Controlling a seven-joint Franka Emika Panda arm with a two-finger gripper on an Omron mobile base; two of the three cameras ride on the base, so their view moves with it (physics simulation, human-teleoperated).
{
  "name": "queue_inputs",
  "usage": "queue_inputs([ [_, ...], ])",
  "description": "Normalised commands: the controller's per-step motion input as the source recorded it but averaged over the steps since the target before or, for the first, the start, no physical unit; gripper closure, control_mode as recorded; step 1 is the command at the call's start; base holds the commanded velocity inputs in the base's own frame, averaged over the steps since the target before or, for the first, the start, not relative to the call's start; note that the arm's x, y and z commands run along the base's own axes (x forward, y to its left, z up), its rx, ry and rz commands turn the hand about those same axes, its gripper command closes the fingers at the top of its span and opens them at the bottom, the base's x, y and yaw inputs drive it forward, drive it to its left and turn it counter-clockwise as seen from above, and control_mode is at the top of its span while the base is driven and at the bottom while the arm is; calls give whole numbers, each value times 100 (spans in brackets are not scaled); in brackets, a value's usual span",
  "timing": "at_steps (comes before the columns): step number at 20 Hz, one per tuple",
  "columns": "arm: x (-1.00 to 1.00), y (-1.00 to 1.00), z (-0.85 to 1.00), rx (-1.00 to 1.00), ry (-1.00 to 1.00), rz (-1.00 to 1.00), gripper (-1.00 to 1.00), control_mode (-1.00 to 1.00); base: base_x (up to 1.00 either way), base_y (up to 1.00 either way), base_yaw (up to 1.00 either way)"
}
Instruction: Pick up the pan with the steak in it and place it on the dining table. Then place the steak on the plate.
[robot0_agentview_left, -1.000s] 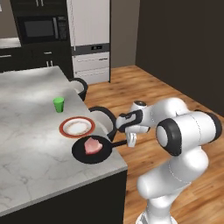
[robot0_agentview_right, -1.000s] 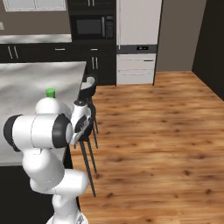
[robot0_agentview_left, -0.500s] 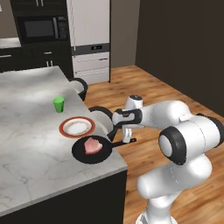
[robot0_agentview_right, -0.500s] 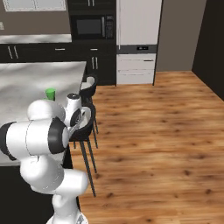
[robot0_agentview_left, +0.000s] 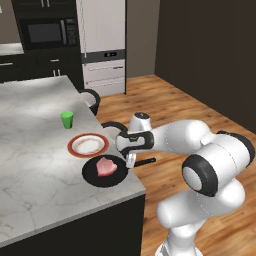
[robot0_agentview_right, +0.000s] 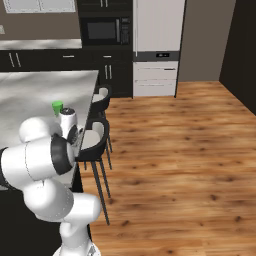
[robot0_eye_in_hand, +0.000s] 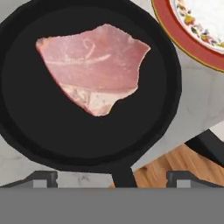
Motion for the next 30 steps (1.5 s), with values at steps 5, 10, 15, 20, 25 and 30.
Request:
queue_inputs([
  [5, -22, 66, -4, 0, -7, -7, -100, -100, 0, 0, 0],
  [10, -9, 58, -1, 0, -7, -11, -100, -100, 0, 0, 0],
  [15, 6, 31, 0, 0, -4, -9, -100, -100, 0, 0, 0],
  [20, 9, 0, -2, 0, 0, 0, -100, -100, 0, 0, 0],
  [25, 6, 0, -12, 0, 0, 0, -100, -100, 0, 0, 0],
  [30, 0, 0, -1, 0, 0, 0, -100, -100, 0, 0, 0],
])
